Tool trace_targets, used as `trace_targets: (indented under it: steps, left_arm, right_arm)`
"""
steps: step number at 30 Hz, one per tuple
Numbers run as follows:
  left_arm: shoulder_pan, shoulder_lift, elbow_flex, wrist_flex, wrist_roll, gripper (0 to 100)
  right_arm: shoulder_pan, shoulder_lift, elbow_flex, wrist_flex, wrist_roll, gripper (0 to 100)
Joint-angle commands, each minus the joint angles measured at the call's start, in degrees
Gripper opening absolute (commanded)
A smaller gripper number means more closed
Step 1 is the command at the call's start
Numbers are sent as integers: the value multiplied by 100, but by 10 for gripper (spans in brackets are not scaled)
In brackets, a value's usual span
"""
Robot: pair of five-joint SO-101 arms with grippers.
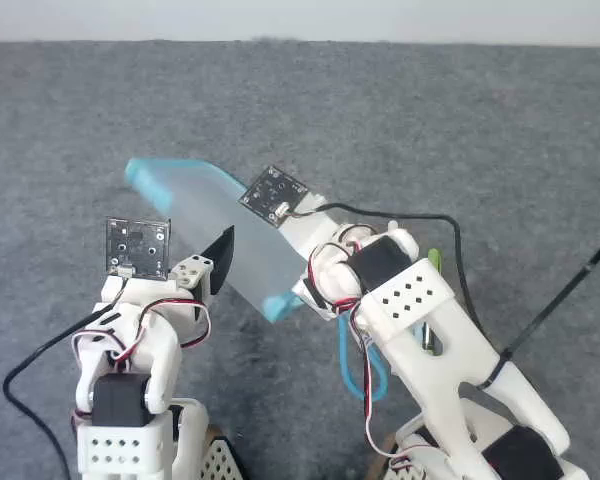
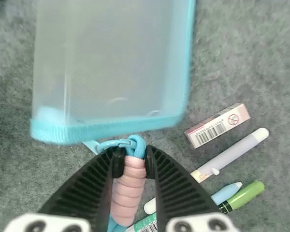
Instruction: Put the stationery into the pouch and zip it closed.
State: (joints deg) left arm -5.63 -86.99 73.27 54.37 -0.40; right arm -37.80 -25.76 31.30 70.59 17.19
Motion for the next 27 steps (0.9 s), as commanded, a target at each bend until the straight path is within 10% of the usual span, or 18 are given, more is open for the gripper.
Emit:
trace_targets:
  steps: [1, 27]
  left_arm:
    - [0, -97, -207, 176, -97, 281]
    - [360, -141, -708, 633, -123, 284]
  right_arm:
    - [66, -92, -26, -154, -149, 8]
    - [286, -453, -2769, 1077, -554, 8]
